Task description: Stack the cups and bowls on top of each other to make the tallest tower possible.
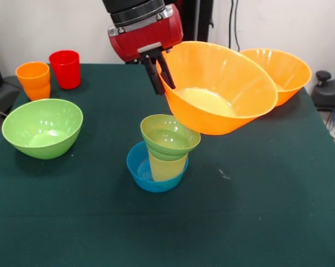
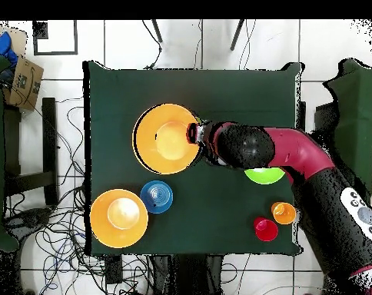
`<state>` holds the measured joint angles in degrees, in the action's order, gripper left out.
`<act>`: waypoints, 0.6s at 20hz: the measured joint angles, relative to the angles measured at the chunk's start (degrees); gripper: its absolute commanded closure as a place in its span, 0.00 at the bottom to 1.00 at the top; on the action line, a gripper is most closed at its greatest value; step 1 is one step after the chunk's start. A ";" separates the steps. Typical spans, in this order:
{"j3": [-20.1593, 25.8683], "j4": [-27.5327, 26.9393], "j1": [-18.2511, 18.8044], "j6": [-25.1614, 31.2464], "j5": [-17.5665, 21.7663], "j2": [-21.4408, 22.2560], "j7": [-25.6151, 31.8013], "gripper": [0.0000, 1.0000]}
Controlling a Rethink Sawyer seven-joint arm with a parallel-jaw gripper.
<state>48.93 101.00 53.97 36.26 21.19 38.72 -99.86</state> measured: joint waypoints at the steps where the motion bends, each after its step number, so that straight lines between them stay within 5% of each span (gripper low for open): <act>1: 0.00 0.00 -0.02 0.00 0.01 0.00 0.00 1.00; 12: -0.07 -0.24 -1.13 0.00 0.33 0.00 0.00 1.00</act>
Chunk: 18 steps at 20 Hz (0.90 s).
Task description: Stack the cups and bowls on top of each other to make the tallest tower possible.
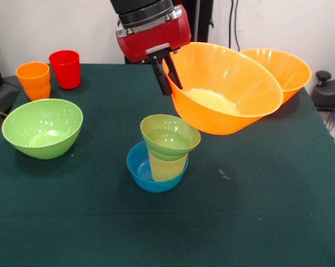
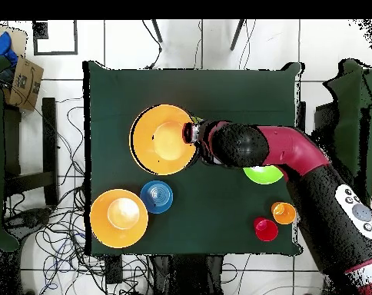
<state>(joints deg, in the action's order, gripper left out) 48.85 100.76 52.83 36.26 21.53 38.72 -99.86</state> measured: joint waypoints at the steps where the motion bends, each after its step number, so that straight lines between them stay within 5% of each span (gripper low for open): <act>1: 0.00 0.00 -0.06 0.00 0.02 0.00 0.00 1.00; 18: -1.39 -6.04 -3.12 4.07 0.46 -0.08 0.00 1.00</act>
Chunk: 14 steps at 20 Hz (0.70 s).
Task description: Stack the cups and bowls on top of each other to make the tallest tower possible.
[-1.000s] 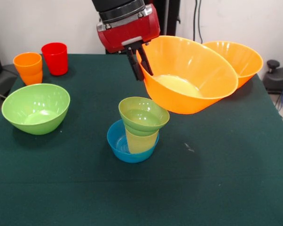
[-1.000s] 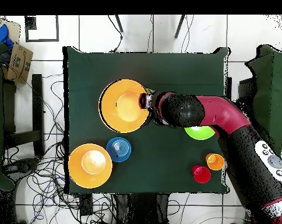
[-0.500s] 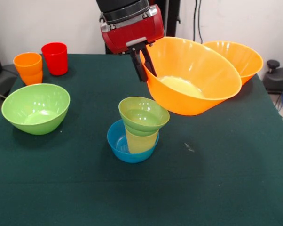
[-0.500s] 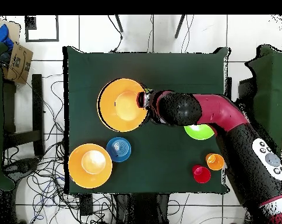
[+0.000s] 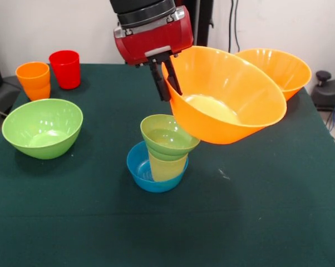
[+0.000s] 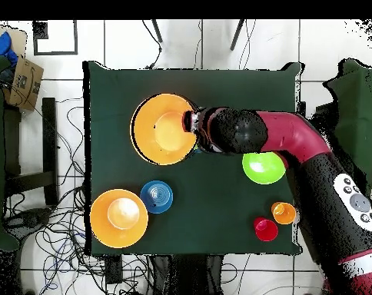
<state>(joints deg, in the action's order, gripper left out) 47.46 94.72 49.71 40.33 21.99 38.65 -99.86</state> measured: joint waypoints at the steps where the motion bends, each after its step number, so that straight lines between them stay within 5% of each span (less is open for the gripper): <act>1: -0.16 -0.46 -0.23 0.51 0.01 -0.05 0.00 1.00; 14: -0.68 -7.08 -1.47 7.77 3.69 -1.54 0.00 1.00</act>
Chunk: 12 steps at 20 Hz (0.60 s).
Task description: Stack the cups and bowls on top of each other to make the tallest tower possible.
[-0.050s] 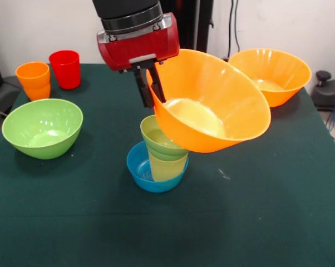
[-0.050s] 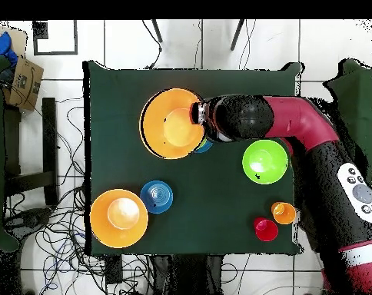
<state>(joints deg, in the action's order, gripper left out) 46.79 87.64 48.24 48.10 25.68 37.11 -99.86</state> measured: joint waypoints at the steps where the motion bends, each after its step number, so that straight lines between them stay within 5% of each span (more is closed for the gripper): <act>1: -0.01 -0.14 0.00 0.22 0.27 0.00 0.00 1.00; 12: -0.04 -1.60 -0.09 4.35 3.17 -0.07 0.00 1.00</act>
<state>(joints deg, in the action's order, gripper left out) 46.75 86.04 48.15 52.45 28.85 37.03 -99.86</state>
